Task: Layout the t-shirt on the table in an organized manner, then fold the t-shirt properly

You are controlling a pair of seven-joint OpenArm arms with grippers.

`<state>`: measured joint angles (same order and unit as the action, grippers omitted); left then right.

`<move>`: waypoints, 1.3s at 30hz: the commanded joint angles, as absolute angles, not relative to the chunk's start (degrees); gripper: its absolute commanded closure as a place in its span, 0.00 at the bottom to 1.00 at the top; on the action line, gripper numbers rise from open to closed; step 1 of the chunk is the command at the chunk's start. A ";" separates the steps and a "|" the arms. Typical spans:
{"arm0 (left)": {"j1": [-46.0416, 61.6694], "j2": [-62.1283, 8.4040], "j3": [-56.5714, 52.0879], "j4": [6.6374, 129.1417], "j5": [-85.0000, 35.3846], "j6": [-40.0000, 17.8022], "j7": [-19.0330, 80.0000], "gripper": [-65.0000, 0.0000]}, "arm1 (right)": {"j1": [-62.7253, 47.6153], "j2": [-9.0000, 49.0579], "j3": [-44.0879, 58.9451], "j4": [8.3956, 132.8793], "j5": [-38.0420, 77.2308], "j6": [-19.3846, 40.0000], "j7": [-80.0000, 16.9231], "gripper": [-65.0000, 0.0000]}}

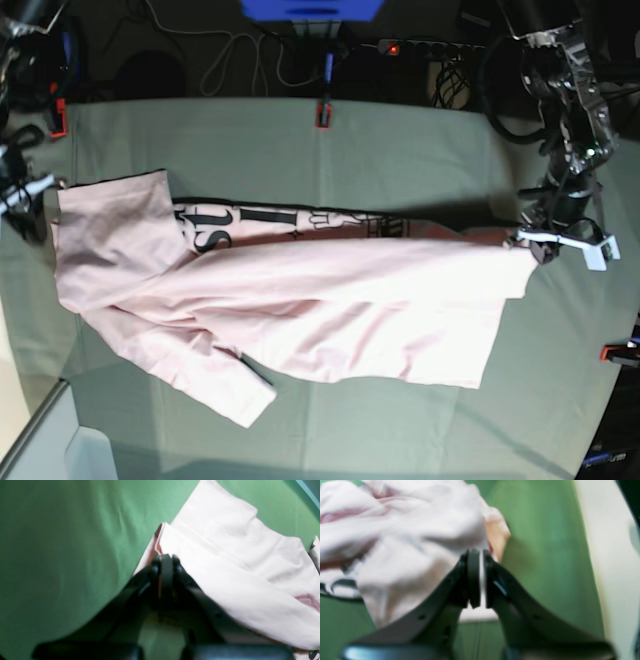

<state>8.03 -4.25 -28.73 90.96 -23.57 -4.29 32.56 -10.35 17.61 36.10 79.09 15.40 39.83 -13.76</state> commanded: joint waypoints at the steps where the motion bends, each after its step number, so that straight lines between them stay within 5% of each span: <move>1: 7.25 -4.79 -28.79 91.82 -23.78 -4.44 31.25 1.00 | -8.92 19.12 35.82 78.46 14.55 40.00 -12.79 0.79; 5: 7.16 -4.79 -28.62 91.56 -23.78 -4.44 31.25 1.00 | -1.80 19.03 34.86 72.04 6.46 40.00 -12.79 0.49; 8: 6.29 -4.79 -28.79 91.56 -23.78 -4.44 31.25 1.00 | 1.71 19.03 34.68 67.56 2.24 40.00 -12.35 0.38; 21: 6.02 -4.97 -28.79 91.47 -23.78 -4.44 31.25 1.00 | 6.73 18.95 31.43 62.29 0.92 40.00 -12.18 0.37; 25: 5.41 -4.97 -28.79 91.38 -23.69 -4.44 31.25 1.00 | 6.55 18.24 29.67 62.11 0.92 40.00 -12.18 0.51; 33: 5.23 -5.05 -28.79 89.45 -23.69 -4.44 31.25 1.00 | 6.20 17.63 30.20 62.46 0.92 40.00 -12.62 0.99; 39: 5.76 -4.88 -28.88 91.30 -23.78 -4.44 31.34 1.00 | -1.63 17.36 34.33 71.25 1.45 40.00 -12.18 1.00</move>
<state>6.39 -4.38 -28.69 89.84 -23.38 -4.27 32.88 -2.61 16.05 34.02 70.17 0.32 40.47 -14.06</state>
